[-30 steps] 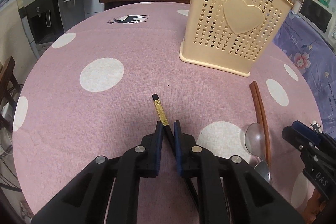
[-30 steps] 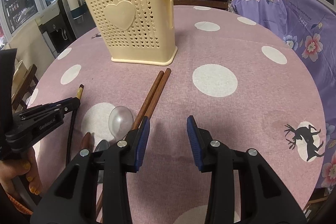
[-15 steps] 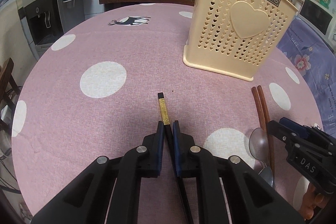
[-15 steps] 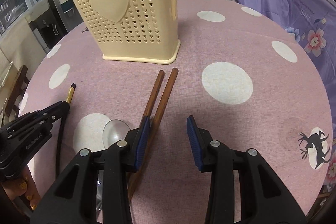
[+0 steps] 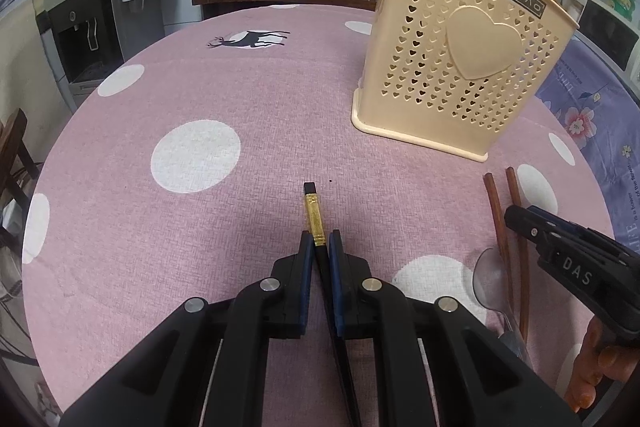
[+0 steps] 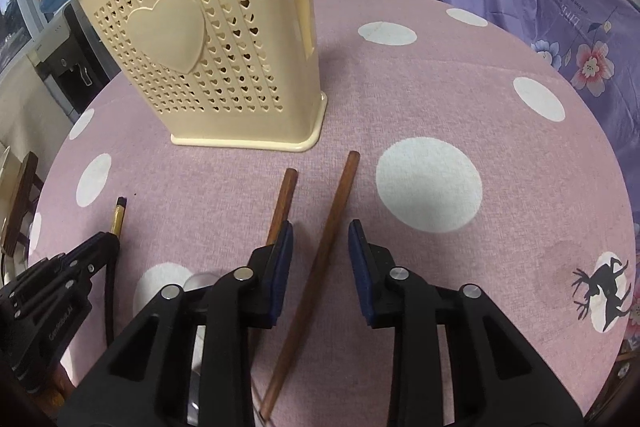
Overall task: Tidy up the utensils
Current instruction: 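Lift both held chopsticks upright and carry them over the utensil holder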
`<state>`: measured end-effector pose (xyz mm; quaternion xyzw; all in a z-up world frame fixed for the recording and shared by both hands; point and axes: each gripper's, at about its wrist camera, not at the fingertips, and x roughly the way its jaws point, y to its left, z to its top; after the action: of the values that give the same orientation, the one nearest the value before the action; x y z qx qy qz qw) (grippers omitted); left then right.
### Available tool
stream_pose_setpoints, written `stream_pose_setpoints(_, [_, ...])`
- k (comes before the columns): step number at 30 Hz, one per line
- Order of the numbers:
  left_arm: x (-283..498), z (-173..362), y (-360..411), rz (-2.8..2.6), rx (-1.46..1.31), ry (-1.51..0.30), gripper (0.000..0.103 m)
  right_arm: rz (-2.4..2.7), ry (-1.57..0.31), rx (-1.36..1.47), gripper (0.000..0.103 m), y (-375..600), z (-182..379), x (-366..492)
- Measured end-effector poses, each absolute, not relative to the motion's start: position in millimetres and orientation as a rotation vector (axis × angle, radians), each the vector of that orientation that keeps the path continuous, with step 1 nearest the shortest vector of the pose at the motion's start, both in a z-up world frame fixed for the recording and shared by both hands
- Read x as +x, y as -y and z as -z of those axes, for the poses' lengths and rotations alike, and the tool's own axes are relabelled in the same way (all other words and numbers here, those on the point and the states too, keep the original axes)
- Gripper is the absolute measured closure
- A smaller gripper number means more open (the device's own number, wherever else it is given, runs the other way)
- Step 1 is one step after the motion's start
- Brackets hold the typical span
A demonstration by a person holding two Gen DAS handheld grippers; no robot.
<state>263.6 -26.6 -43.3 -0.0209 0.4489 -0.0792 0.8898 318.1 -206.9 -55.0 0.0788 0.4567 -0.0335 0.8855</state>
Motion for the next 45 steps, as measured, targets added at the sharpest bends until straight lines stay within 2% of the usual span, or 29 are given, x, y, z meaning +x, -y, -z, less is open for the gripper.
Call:
stream_pose_setpoints(4, [266.5, 43.4, 30.3, 0.157, -0.027, -0.928, 0.093, 0.095, -0.943, 0.181, 0.090, 208.3, 55.8, 327.5])
stream_pose_setpoints(7, [269.6, 43.5, 33.7, 0.154, -0.012, -0.920, 0.093, 0.099, -0.941, 0.233, 0.094, 216.1, 56.4, 335.5])
stream_pose_setpoints(19, [269.4, 43.3, 38.8, 0.147, 0.011, -0.903, 0.094, 0.036, -0.930, 0.424, 0.095, 240.5, 59.8, 340.4])
stream_pose_setpoints(25, [267.1, 41.1, 31.4, 0.163, -0.049, -0.893, 0.094, 0.040, -0.879, 0.433, 0.095, 250.7, 50.7, 328.2])
stream_pose_setpoints(36, [247.1, 5.7, 12.4, 0.188, -0.140, -0.789, 0.095, 0.034, -0.681, 0.387, 0.095, 266.3, -1.7, 275.3])
stream_pose_setpoints(45, [227.2, -49.3, -1.0, 0.207, -0.184, -0.637, 0.095, 0.010, -0.522, 0.351, 0.095, 275.7, -53.7, 238.4])
